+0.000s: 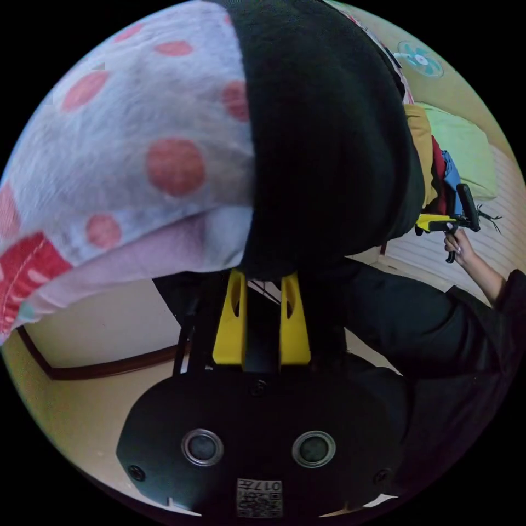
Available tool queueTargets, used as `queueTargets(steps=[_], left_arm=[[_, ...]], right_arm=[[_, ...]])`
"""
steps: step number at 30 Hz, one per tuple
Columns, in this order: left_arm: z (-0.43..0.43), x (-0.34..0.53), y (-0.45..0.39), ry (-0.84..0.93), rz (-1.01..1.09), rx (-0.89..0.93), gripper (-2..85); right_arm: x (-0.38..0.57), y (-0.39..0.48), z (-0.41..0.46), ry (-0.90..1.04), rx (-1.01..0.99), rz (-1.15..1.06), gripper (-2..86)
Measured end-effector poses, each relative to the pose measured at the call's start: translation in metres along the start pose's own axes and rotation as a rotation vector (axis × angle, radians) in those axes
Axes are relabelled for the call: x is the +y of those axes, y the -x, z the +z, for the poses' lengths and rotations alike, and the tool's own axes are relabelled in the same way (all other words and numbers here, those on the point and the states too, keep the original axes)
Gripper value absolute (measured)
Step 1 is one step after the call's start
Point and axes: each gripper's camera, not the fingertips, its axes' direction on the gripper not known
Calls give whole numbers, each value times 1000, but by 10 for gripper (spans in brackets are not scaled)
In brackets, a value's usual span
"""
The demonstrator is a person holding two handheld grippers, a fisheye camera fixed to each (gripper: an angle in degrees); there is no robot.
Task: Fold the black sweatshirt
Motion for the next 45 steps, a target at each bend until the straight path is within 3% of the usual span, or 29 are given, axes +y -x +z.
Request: queueTargets(steps=[4,6,10,14,19,24,26,30,37,41,43,45], left_arm=[[-22,21,9,7,12,32,2],[-38,43,11,30,12,65,-3],[-90,118,6,-40,-7,177,-3],[-116,160,17,-92,-125,37,15],[-99,117,56,-135,-136,169,136],[-60,68,72,-69,19,26,154],[-53,56,76,-79,86,94,138],[-63,55,85,-123,27,191,60],[-116,145,86,-184,59,563,40],[-176,211,77,-368,-42,801,38],[-196,226,75,-452,-84,903,37],[-216,229,78,-568,-134,1004,37]], right_arm=[[-17,0,4,58,45,-13,82],[-7,3,0,114,-44,-68,36],[33,1,-35,-19,-181,-52,19],[59,-18,-60,-139,-308,7,13],[55,-28,-66,-138,-339,21,11],[50,-20,-78,-83,-289,-20,9],[50,-19,-83,-66,-268,-32,9],[53,-29,-98,-54,-255,-43,10],[75,-49,-130,-82,-320,-81,11],[109,-60,-127,-49,-432,-124,10],[122,-74,-128,-110,-556,-119,10],[121,-91,-139,-290,-740,-128,11]])
